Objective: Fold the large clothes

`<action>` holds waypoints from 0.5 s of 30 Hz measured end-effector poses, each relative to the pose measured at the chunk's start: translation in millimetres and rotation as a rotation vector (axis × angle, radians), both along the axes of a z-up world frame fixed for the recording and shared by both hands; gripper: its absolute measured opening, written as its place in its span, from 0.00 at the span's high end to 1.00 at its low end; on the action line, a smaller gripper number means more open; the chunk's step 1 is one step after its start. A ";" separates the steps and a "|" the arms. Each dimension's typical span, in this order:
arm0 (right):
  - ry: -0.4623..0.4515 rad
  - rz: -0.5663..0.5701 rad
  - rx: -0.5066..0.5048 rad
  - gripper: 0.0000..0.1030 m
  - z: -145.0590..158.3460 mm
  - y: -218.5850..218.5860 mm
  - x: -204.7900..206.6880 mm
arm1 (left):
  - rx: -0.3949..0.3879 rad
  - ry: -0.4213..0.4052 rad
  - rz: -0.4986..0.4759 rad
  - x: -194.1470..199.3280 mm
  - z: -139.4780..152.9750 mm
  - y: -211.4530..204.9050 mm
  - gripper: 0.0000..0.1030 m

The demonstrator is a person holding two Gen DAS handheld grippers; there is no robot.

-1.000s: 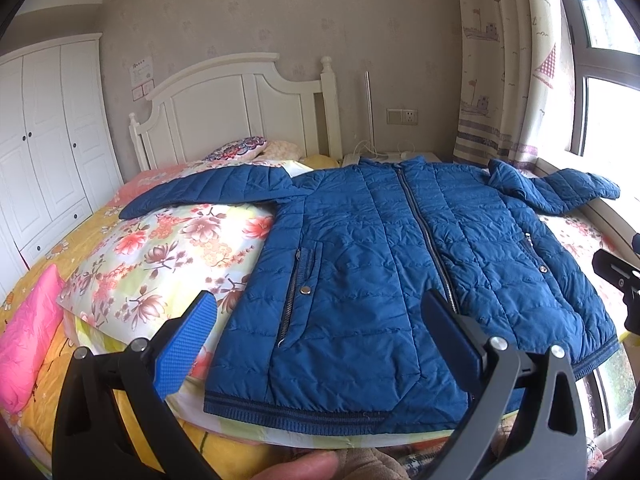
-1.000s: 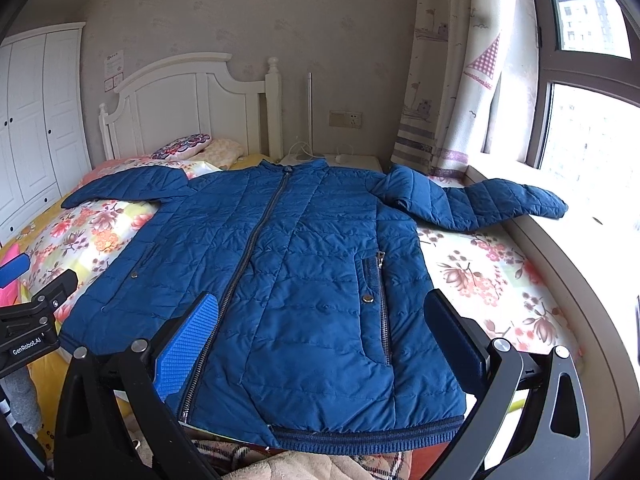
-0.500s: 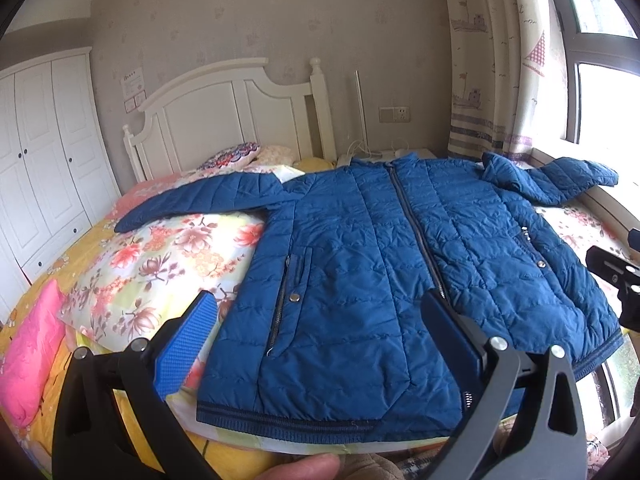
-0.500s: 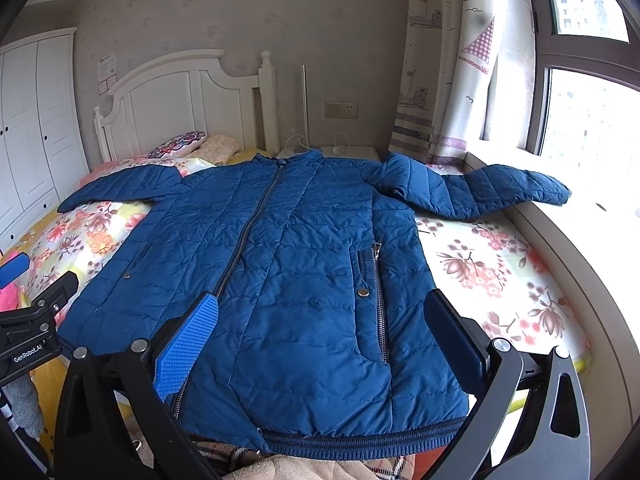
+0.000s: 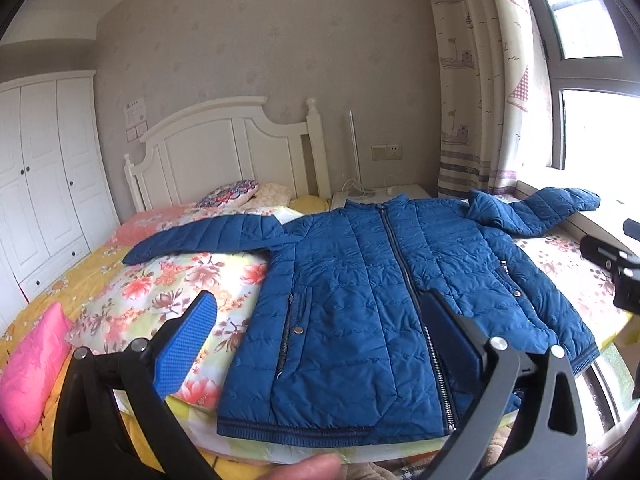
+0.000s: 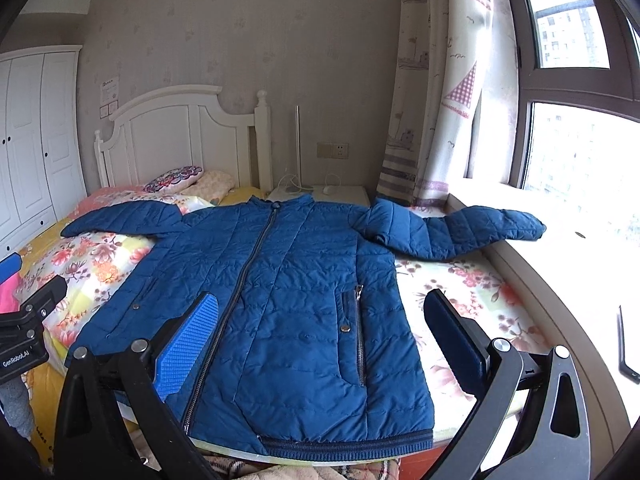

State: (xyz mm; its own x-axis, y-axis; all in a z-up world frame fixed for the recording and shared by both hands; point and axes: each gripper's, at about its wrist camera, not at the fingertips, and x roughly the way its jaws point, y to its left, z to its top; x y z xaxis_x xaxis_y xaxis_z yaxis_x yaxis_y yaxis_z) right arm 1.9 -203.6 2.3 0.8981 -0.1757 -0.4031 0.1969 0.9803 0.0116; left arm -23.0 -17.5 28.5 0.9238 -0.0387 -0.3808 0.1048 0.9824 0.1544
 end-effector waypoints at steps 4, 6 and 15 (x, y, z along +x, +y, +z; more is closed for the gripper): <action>-0.008 -0.004 -0.005 0.04 1.9 -1.2 -0.8 | -0.001 -0.005 0.003 -0.9 1.3 2.3 0.02; 0.005 -0.006 -0.004 0.04 -1.2 -2.2 2.5 | -0.001 0.009 0.003 2.4 -0.8 2.2 0.02; 0.026 -0.012 0.000 0.04 -9.3 -6.2 7.9 | 0.009 0.055 -0.007 11.8 -10.7 -3.4 0.02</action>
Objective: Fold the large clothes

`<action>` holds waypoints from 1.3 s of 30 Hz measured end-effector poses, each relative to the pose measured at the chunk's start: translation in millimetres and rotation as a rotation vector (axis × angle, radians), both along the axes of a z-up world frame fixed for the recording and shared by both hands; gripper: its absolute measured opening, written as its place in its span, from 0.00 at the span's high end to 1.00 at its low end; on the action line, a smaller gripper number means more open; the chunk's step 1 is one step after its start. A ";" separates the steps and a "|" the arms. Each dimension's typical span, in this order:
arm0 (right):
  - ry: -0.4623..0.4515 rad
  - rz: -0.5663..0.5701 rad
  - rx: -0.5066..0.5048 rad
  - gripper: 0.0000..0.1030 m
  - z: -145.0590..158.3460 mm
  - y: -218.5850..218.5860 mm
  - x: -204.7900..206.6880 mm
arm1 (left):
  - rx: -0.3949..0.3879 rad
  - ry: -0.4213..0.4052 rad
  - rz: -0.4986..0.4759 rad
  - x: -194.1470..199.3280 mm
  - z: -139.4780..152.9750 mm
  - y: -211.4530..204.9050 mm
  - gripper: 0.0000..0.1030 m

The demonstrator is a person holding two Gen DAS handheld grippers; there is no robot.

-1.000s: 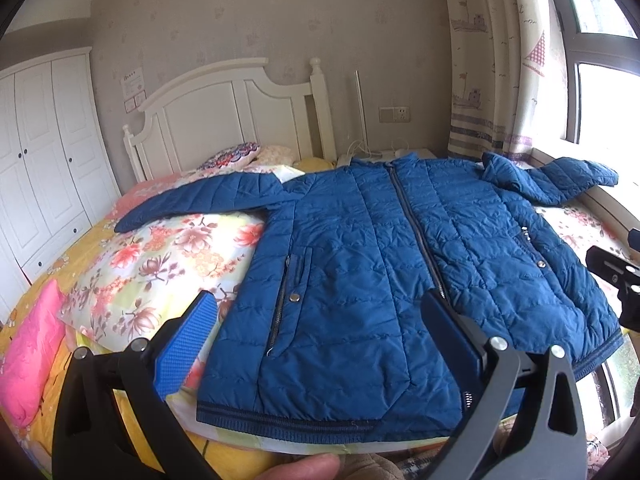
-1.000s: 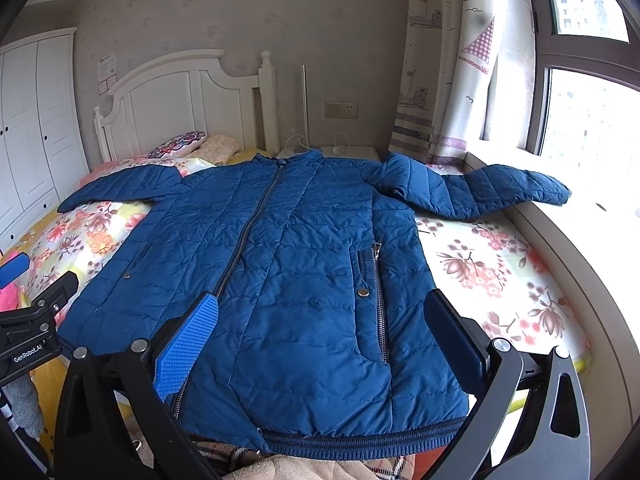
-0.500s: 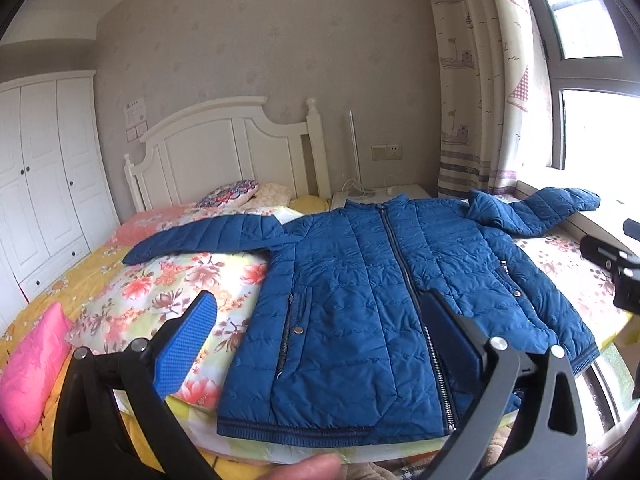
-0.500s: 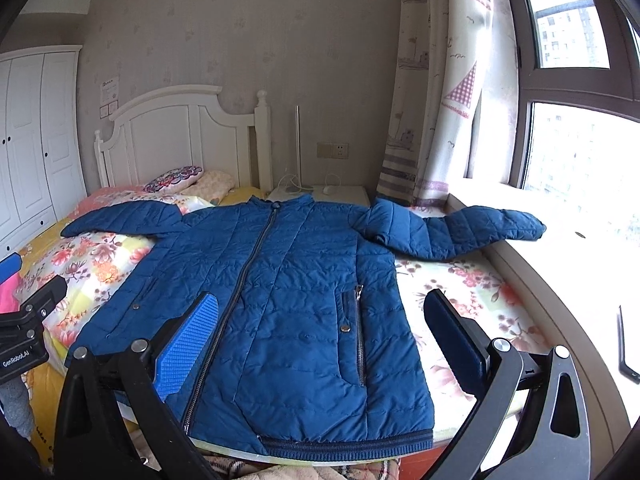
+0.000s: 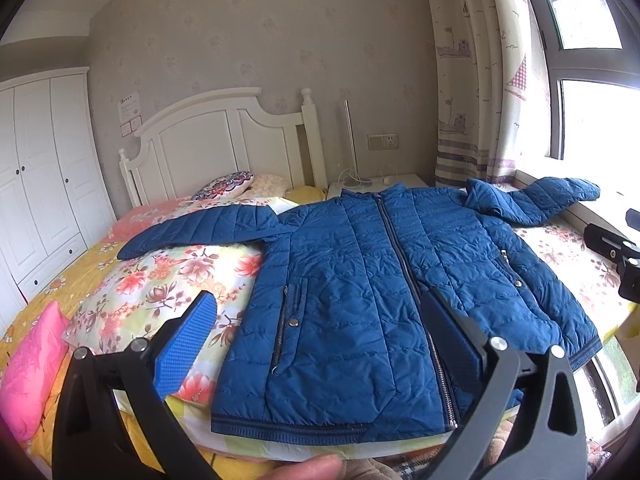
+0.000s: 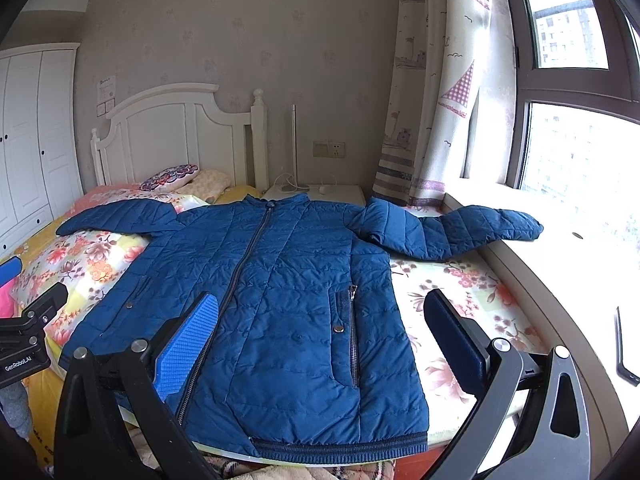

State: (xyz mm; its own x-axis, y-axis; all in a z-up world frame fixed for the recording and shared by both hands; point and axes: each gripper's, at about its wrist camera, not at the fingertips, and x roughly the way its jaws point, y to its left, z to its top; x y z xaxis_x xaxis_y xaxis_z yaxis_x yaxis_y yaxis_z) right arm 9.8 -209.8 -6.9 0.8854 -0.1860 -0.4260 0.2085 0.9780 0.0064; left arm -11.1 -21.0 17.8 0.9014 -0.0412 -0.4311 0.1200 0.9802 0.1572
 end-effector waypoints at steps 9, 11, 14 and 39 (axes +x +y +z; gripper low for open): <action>0.098 -0.007 0.016 0.04 -29.0 -26.8 41.5 | 0.047 0.114 -0.054 71.8 -22.9 -24.6 0.02; 0.167 -0.045 0.062 0.04 -44.5 -56.9 68.6 | 0.097 0.182 -0.083 117.7 -38.4 -39.4 0.02; 0.215 -0.146 0.102 0.04 -58.8 -106.4 100.6 | 0.200 0.259 -0.056 189.1 -65.8 -57.8 0.02; 0.120 -0.612 0.396 0.76 -109.7 -345.5 268.8 | -0.073 0.524 -0.014 359.2 -151.4 -20.8 0.02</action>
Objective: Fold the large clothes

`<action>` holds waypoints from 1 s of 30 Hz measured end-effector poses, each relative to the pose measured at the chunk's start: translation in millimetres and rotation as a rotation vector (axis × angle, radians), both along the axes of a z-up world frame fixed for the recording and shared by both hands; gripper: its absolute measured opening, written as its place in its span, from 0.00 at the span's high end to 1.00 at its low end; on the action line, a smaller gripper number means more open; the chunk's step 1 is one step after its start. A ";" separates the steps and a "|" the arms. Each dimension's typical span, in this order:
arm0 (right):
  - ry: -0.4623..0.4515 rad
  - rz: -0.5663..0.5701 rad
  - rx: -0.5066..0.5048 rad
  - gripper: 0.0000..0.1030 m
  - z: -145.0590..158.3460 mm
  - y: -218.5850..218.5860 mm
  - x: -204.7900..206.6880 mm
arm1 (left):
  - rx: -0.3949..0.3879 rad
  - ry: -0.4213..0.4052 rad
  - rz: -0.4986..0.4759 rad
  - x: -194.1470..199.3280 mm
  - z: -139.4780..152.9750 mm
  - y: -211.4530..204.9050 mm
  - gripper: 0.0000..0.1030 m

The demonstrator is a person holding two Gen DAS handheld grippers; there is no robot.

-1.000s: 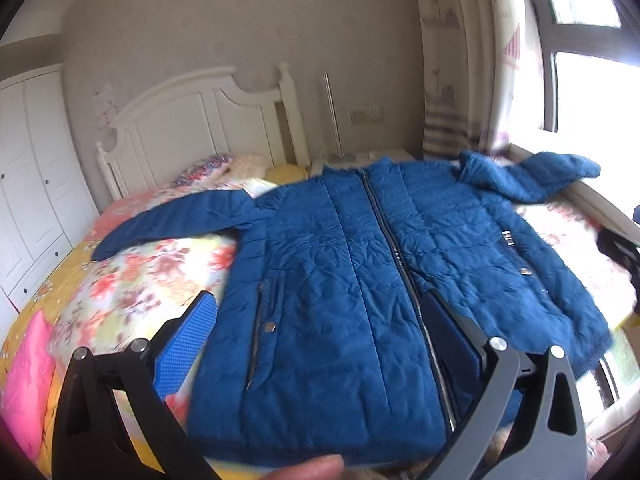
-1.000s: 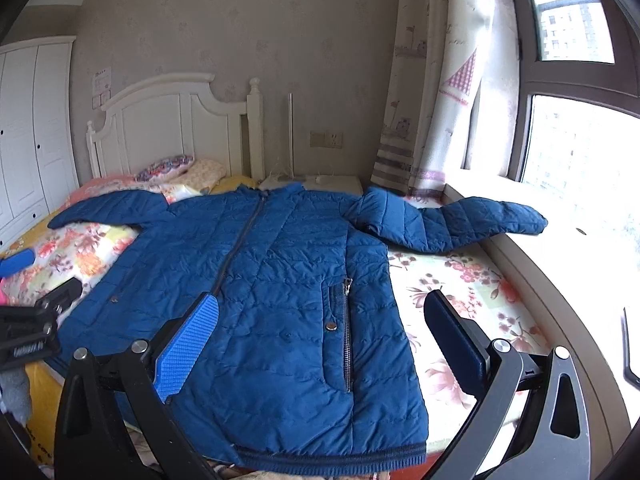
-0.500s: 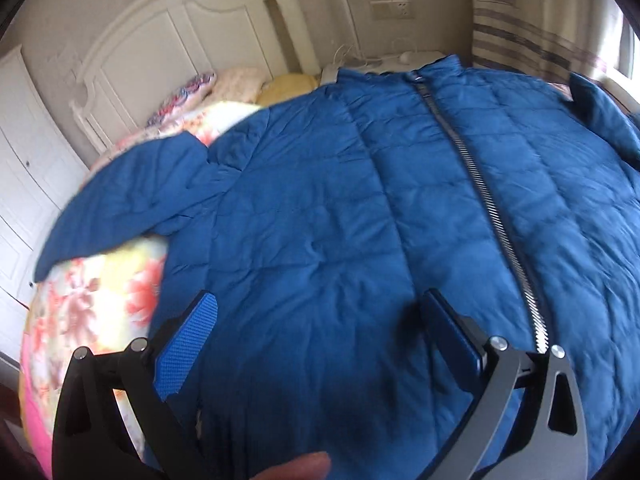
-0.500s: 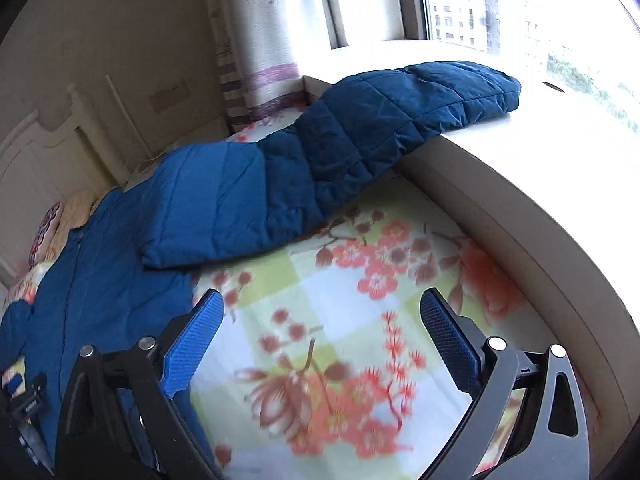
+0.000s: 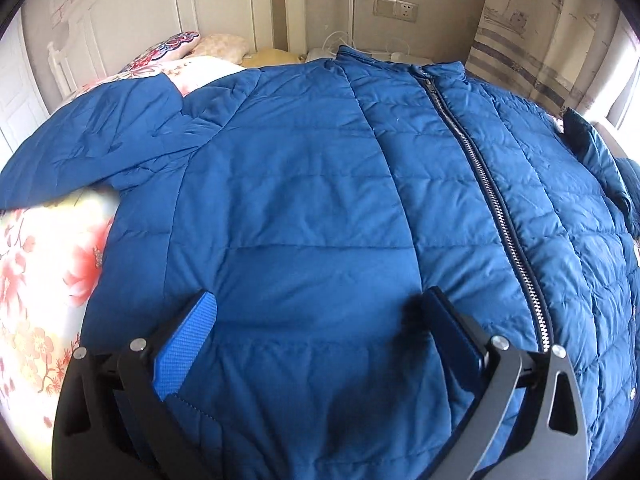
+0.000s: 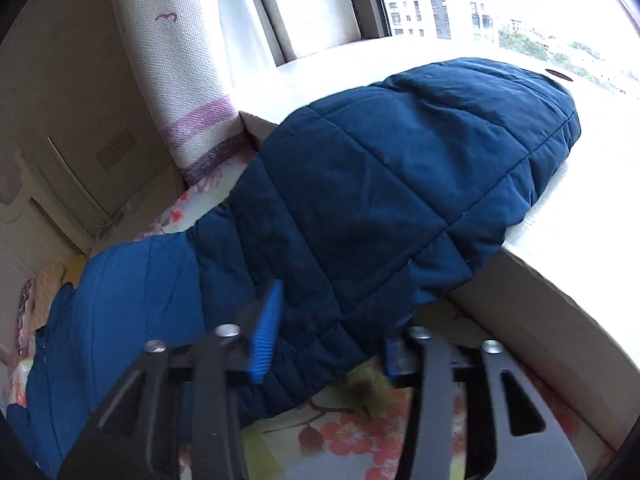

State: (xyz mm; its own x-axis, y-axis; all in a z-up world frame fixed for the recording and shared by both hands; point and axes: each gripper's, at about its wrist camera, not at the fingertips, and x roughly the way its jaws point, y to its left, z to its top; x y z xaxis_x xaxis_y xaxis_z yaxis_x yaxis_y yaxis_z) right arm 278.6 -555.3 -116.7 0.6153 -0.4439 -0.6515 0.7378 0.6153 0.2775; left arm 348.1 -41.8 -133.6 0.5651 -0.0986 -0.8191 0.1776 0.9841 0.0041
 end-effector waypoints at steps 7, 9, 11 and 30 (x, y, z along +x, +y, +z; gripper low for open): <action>-0.196 0.449 -0.261 0.86 74.8 133.0 36.8 | -0.003 -0.007 -0.004 -1.1 1.1 1.0 0.02; -0.182 0.598 -0.294 0.86 79.6 180.6 55.4 | -0.004 -0.007 -0.004 -1.2 1.1 1.1 0.02; -0.148 0.763 -0.282 0.86 71.7 228.5 74.2 | -0.004 -0.007 -0.004 -1.3 1.4 0.8 0.02; -0.001 0.849 -0.003 0.57 35.8 239.6 40.7 | -0.003 -0.012 -0.004 -1.2 3.9 0.0 0.02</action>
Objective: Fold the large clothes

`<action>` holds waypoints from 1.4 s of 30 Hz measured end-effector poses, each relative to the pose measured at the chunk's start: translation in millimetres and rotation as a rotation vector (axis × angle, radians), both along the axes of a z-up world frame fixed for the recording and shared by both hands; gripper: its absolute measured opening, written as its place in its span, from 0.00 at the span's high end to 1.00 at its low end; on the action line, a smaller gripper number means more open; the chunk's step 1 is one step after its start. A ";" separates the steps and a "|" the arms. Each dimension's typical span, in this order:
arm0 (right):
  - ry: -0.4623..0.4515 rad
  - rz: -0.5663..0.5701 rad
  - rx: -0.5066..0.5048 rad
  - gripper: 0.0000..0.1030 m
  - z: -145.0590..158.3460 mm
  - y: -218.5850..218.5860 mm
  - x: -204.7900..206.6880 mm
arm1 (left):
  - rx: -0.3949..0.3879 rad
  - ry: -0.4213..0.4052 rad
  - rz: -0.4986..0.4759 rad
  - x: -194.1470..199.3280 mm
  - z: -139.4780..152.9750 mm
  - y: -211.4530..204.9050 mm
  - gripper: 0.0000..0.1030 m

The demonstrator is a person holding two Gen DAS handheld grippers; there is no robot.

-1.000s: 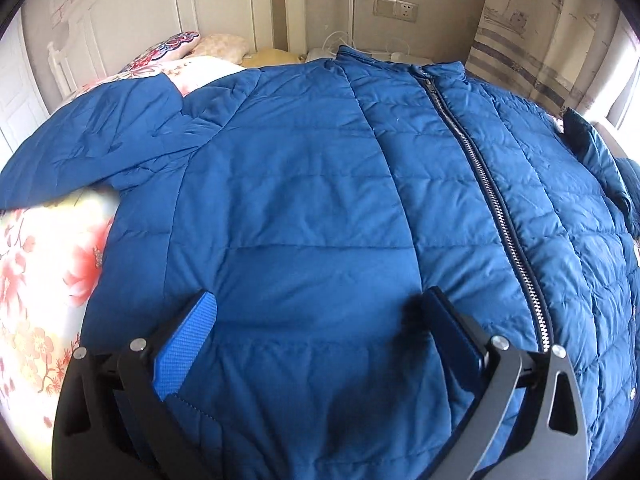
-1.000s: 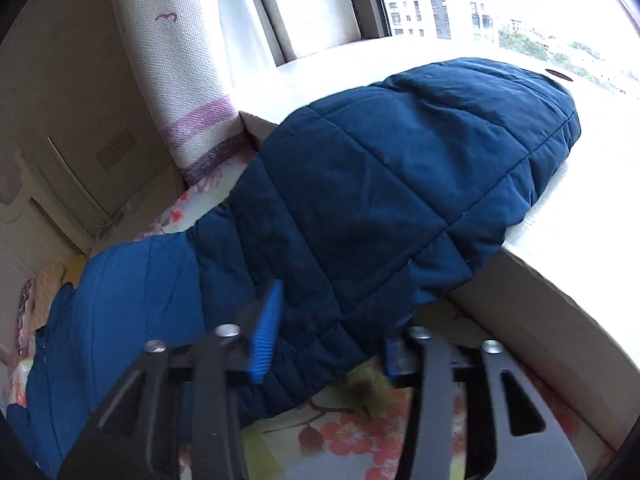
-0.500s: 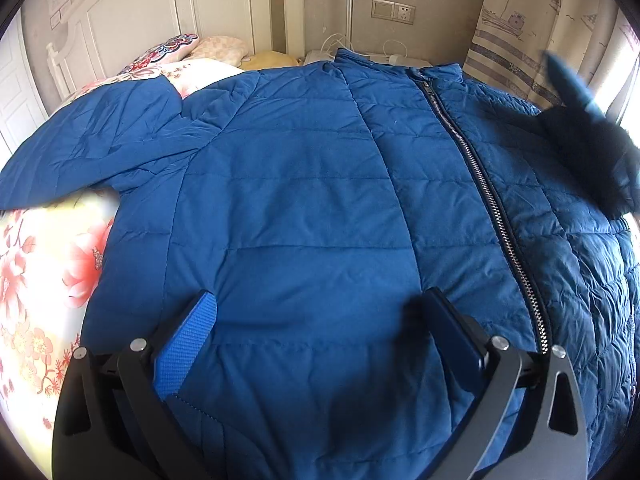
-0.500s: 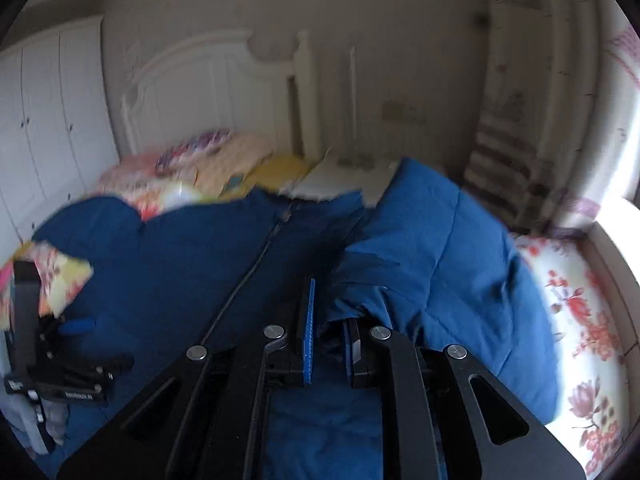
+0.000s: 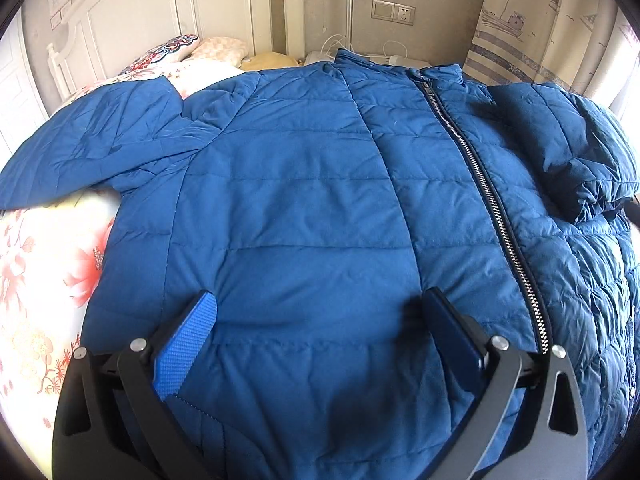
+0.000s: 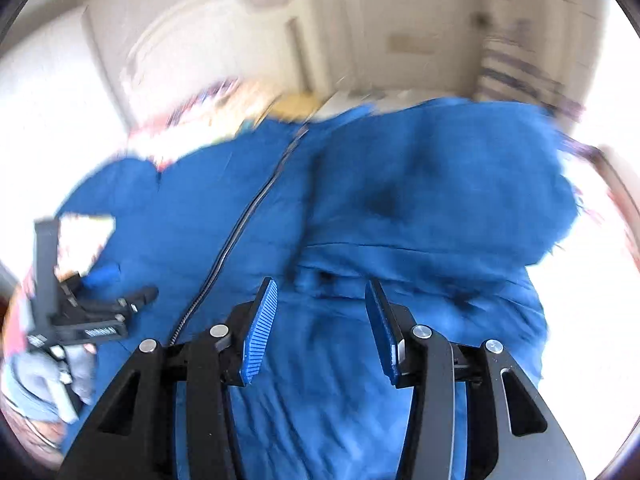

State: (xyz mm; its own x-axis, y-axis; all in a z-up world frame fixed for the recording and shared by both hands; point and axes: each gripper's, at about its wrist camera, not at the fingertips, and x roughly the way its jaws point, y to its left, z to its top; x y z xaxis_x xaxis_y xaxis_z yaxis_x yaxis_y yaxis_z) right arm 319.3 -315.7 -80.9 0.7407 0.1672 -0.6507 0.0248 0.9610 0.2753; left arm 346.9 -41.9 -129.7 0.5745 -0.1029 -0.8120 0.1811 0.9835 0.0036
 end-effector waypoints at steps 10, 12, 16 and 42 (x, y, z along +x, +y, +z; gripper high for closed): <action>0.107 -0.267 -0.013 0.55 -41.0 -53.3 2.5 | 0.000 -0.033 -0.041 -8.6 7.8 -3.7 0.09; 0.121 -0.276 -0.050 0.55 -50.4 -47.5 5.0 | -0.013 -0.050 -0.133 -16.2 20.4 -19.8 0.09; 0.068 -0.336 -0.005 0.65 -52.4 -54.5 -11.4 | 0.036 -0.156 -0.316 -29.0 56.6 -87.7 0.09; -0.016 -0.530 0.227 0.87 -65.9 -104.3 -33.6 | 0.160 -0.256 -0.738 -3.5 54.7 -311.8 0.45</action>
State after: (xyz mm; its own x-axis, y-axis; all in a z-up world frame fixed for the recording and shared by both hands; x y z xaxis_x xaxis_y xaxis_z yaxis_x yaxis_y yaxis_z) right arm 285.7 -420.0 -146.8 0.7710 -0.0954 -0.6296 0.4810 0.7353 0.4776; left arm 343.5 -353.7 -75.0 0.5742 -0.4228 -0.7011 0.7601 0.5935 0.2647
